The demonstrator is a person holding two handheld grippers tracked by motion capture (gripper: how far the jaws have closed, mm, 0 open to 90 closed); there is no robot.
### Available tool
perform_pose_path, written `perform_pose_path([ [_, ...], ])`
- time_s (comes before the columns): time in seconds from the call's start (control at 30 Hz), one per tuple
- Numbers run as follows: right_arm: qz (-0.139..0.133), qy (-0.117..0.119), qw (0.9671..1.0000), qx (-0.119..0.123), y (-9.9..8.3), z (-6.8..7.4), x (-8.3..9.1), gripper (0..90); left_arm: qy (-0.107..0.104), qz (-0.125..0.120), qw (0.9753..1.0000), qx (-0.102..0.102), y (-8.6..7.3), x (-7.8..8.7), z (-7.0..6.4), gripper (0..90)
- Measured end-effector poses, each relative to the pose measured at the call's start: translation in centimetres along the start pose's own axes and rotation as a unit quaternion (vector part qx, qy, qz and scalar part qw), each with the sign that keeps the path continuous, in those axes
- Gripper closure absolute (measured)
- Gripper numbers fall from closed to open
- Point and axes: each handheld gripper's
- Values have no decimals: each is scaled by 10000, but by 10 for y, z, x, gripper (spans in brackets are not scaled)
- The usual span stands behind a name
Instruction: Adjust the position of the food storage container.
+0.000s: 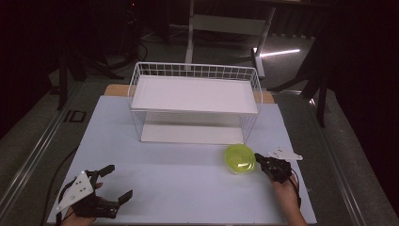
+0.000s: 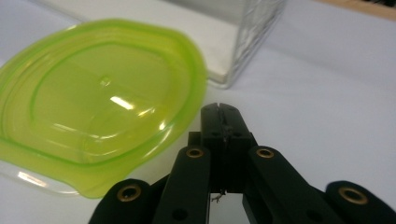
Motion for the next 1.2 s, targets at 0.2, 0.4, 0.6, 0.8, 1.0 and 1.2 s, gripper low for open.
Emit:
perform_pose_path([
  [0.2, 138, 164, 9998, -62, -5, 4, -6, 900, -2, 0, 10000, -4, 0, 1, 0, 5],
  [0.4, 235, 330, 9992, -53, -9, 11, -8, 900, -18, 37, 10000, -44, 1, 0, -2, 6],
  [0.6, 358, 640, 9973, 96, -7, 27, -17, 900, -32, 76, 9999, -62, 1, -1, -3, 6],
  [0.8, 307, 1009, 9940, 305, 1, 50, -23, 900, -27, 81, 9999, -74, 1, -1, -3, 6],
  [1.0, 377, 1212, 9903, 565, 7, 65, -29, 900, -31, 98, 9999, -91, 1, -1, -4, 6],
  [1.2, 432, 899, 9932, 609, 11, 52, -32, 900, -23, 109, 9999, -90, 0, -1, -4, 6],
])
Point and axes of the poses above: each handheld gripper's, and its own axes: x roughly backward along the jaws, y roughly out of its top, z roughly to its left, and after that the axes turned 1 degree about x, right-handed
